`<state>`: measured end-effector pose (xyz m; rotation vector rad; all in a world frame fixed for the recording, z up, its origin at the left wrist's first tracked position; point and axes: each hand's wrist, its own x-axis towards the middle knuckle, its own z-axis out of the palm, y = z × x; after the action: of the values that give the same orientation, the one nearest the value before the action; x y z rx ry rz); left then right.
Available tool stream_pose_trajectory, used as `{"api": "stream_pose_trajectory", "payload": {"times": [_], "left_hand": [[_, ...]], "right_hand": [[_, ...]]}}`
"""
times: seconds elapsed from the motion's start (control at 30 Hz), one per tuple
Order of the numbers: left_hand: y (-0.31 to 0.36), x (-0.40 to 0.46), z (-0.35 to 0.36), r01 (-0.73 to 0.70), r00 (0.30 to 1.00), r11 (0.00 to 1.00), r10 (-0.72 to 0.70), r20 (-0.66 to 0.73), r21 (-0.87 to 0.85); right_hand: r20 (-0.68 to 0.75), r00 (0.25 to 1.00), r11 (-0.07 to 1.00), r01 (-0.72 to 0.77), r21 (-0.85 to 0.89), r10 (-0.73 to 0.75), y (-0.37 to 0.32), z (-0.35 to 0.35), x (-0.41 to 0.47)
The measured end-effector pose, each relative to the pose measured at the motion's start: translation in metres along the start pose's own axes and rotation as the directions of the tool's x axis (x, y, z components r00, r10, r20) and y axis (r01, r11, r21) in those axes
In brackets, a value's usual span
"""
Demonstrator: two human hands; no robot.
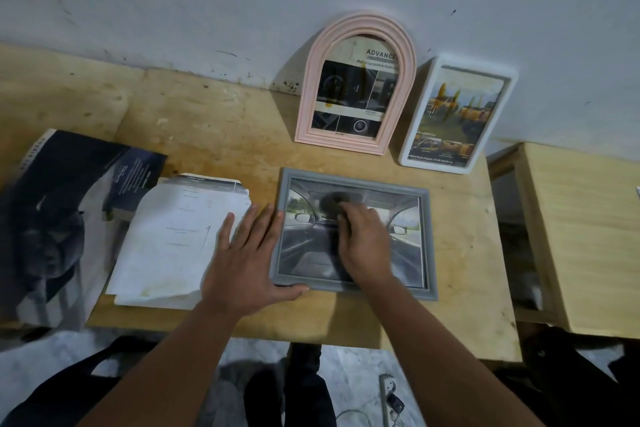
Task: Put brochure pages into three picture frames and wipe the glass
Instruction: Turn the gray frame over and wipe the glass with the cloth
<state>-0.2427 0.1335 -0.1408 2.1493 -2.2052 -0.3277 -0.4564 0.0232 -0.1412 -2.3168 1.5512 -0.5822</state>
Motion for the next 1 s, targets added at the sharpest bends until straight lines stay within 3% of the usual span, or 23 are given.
{"api": "stream_pose_trajectory", "payload": {"times": [0.13, 0.2, 0.27, 0.33, 0.43, 0.5, 0.63, 0.7, 0.8, 0.9, 1.0], "left_hand": [[-0.001, 0.0, 0.0, -0.007, 1.0, 1.0, 0.007, -0.006, -0.019], [-0.001, -0.001, 0.0, -0.011, 1.0, 0.999, 0.011, -0.013, -0.037], [-0.001, 0.0, 0.0, -0.012, 1.0, 0.999, 0.012, -0.011, -0.038], [-0.001, 0.0, -0.001, -0.008, 1.0, 0.999, 0.008, 0.0, -0.031], [-0.001, -0.001, 0.0, -0.003, 1.0, 0.999, 0.004, 0.007, -0.039], [-0.002, -0.002, 0.0, -0.002, 1.0, 0.999, 0.002, 0.017, -0.034], [-0.001, 0.001, -0.001, 0.005, 0.999, 1.0, -0.004, 0.033, -0.026], [0.0, 0.001, -0.001, 0.004, 0.999, 1.0, -0.003, 0.036, -0.019], [-0.001, 0.002, 0.001, 0.002, 0.999, 1.0, -0.002, 0.033, -0.025], [-0.002, 0.001, 0.002, 0.002, 1.0, 0.999, -0.001, 0.027, -0.042], [-0.002, 0.0, 0.001, 0.003, 1.0, 0.999, -0.002, 0.029, -0.045]], "right_hand": [[0.101, 0.976, 0.974, 0.18, 0.138, -0.195, -0.043, 0.01, -0.023], [0.18, 0.964, 0.948, 0.14, 0.285, -0.196, -0.047, 0.004, -0.025], [0.278, 0.953, 0.885, -0.021, 0.465, -0.124, -0.038, -0.009, -0.019], [0.278, 0.96, 0.833, -0.171, 0.526, 0.022, -0.023, -0.026, -0.007], [0.166, 0.967, 0.837, -0.249, 0.488, 0.192, 0.003, -0.048, 0.02], [0.124, 0.972, 0.893, -0.234, 0.385, 0.201, 0.01, -0.048, 0.037], [0.224, 0.974, 0.999, -0.031, 0.024, 0.025, -0.008, -0.013, 0.046], [0.228, 0.973, 0.998, 0.054, -0.046, -0.042, -0.022, 0.005, 0.04], [0.255, 0.954, 0.987, 0.162, 0.012, -0.16, -0.032, 0.005, 0.025], [0.346, 0.861, 0.926, 0.367, 0.082, -0.372, -0.028, -0.008, 0.003], [0.501, 0.754, 0.904, 0.339, 0.26, -0.426, -0.026, -0.027, 0.001]]}}
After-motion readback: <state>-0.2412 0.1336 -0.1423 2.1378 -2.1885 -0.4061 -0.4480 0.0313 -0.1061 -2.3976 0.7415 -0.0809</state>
